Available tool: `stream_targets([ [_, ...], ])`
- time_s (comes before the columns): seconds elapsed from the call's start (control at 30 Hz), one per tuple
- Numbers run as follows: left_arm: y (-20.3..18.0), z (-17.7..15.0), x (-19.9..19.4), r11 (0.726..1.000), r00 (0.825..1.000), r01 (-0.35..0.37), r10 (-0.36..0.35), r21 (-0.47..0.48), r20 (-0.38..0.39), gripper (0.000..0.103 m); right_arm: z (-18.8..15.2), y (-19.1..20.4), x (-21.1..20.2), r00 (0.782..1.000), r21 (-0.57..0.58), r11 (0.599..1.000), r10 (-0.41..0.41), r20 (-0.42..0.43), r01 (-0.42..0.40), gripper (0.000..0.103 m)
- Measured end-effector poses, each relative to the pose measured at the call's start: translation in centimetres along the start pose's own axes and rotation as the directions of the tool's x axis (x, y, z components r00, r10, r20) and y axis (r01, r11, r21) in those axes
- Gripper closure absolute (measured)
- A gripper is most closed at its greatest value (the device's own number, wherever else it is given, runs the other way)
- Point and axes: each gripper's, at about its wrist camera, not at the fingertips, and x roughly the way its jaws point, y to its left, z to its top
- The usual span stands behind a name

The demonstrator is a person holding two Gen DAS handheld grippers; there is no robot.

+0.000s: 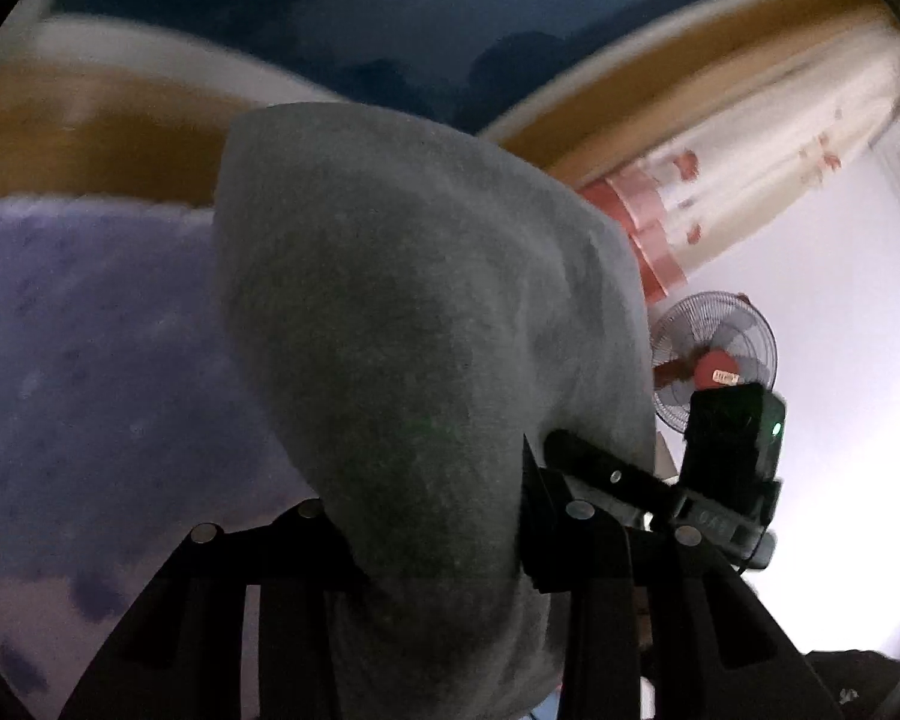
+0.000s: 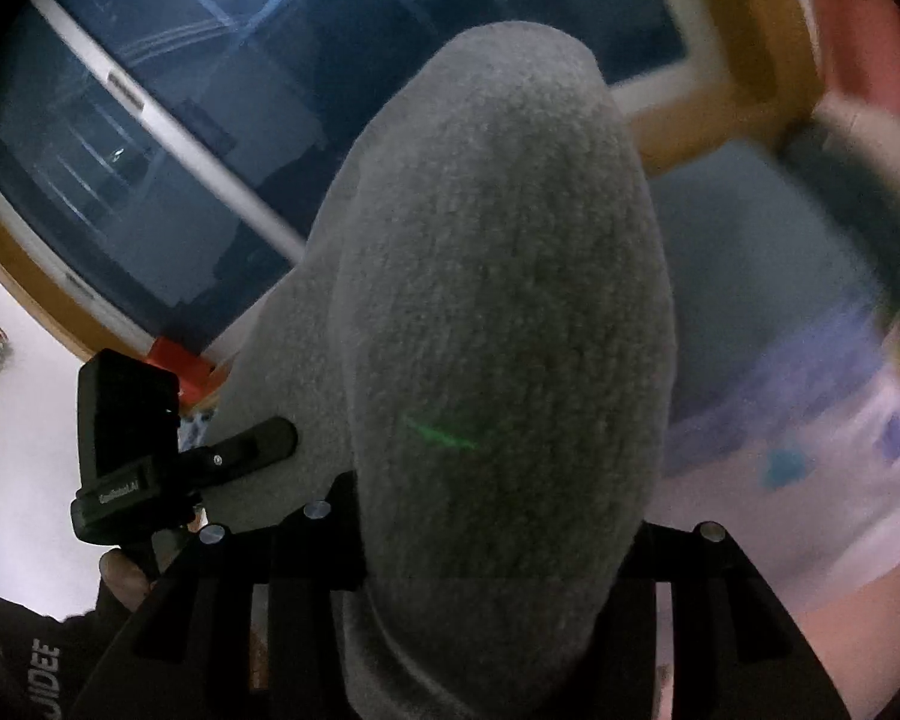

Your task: Fold clothes

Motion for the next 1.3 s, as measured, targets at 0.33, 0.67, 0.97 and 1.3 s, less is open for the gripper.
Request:
stream_targets([
  [0.33, 3.2, 7.8, 17.2, 0.988, 1.000, -0.029, 0.029, -0.151, 0.000, 0.066, 12.7, -10.3, 7.0, 0.976, -0.103, 0.984, -0.161, -0.149, 0.146, 0.052],
  [0.67, 3.6, 4.1, 15.9, 0.927, 0.928, -0.259, 0.317, -0.273, 0.196, 0.034, 12.5, -20.8, 9.2, 0.996, 0.209, 0.978, 0.044, -0.081, -0.026, 0.027],
  [0.97, -3.6, 3.2, 9.5, 0.793, 0.686, -0.600, 0.579, -0.108, 0.441, 0.070, 11.6, -10.8, 2.8, 0.933, -0.366, 0.882, -0.187, 0.306, 0.297, 0.080],
  [1.3, 1.9, 11.5, 25.7, 0.698, 0.723, -0.691, 0.669, 0.188, 0.172, 0.092, 2.6, -13.2, 14.1, 0.860, -0.652, 0.569, -0.245, 0.447, 0.501, 0.087],
])
